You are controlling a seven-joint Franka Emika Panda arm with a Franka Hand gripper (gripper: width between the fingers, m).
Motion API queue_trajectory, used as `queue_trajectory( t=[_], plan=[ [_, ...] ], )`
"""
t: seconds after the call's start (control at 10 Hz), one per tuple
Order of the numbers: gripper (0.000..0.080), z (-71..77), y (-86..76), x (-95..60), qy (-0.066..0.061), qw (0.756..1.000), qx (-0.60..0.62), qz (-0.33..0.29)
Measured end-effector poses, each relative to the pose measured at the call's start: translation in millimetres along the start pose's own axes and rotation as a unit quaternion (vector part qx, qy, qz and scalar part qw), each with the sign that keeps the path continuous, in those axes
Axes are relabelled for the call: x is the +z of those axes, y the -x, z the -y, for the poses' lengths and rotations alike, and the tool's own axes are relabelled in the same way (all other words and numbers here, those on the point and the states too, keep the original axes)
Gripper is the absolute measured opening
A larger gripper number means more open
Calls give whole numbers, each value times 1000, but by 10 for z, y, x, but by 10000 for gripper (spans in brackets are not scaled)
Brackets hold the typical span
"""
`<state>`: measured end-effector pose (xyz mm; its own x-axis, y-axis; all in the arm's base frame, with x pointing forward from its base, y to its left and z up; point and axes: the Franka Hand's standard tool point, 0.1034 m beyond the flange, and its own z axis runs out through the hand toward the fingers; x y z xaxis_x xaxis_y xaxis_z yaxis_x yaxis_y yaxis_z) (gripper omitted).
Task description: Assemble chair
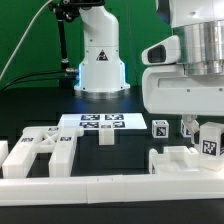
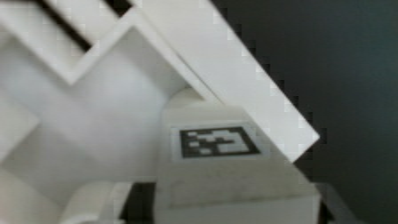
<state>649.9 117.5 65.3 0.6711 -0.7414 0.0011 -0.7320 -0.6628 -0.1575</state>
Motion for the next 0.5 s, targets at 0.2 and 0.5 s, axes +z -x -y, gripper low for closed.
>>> queue_trajectory(
  t=[0.2, 0.5],
  plan=[
    [287, 0, -28, 8, 10, 985, 169, 8],
    [287, -8, -38, 19, 2, 897, 441, 19]
  ],
)
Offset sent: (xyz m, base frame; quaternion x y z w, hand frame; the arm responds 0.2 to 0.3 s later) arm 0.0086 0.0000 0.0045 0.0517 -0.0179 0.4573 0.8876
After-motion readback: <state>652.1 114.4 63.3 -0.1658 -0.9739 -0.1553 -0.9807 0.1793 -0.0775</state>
